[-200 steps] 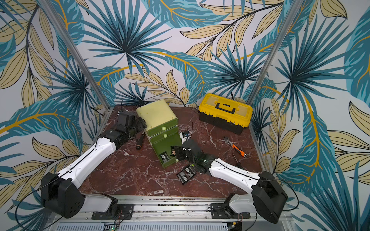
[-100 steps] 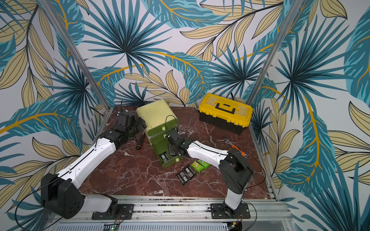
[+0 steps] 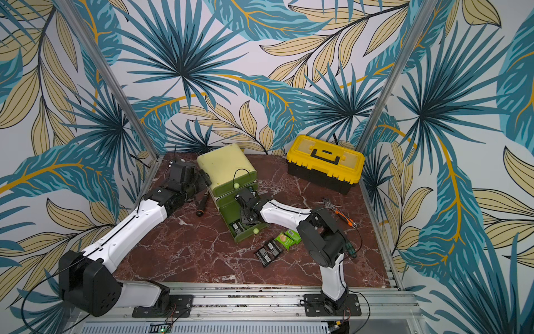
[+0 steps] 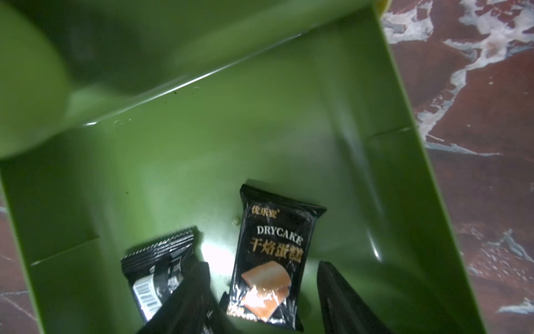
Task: Take the cookies out of the drawer
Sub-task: Pick up the cookie from the drawer.
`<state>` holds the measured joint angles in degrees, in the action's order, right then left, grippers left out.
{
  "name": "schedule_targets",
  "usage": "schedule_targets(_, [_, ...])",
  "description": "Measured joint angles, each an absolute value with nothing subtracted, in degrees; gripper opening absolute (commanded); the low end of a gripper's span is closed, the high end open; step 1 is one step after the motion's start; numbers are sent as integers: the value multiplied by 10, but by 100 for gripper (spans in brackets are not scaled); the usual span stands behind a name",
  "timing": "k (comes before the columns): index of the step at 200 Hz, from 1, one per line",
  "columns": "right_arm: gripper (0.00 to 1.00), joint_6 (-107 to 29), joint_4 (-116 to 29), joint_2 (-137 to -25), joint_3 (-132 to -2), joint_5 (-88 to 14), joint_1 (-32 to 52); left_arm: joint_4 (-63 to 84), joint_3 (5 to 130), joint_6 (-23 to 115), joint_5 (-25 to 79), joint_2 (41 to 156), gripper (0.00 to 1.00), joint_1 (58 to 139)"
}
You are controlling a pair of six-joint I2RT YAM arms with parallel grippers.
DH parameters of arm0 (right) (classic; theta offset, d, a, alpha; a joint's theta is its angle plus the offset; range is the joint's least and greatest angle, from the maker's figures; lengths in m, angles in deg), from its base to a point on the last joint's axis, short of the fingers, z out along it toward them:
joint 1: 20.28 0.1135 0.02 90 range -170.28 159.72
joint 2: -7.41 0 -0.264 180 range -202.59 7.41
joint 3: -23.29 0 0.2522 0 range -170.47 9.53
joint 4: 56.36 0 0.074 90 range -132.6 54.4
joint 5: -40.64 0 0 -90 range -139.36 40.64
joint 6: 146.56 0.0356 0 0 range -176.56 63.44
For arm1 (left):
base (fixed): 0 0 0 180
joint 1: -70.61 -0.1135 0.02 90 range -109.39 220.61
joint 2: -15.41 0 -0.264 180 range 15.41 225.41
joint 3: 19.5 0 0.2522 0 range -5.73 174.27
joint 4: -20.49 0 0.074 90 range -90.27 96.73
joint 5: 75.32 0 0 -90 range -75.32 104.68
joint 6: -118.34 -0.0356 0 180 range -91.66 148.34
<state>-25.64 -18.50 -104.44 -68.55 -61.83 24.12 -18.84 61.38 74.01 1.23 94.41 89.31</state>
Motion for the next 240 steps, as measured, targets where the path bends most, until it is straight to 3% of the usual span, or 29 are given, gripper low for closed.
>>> schedule_targets(88, [62,-242,-166,-1094,-723,-645,241,-188,614,738,17,944,80,892])
schedule_targets(195, [43,-235,-151,-1114,-740,-656,241,-188,614,738,19,944,80,892])
schedule_targets(240, [41,-233,-149,-1114,-753,-656,241,-188,614,738,20,944,80,891])
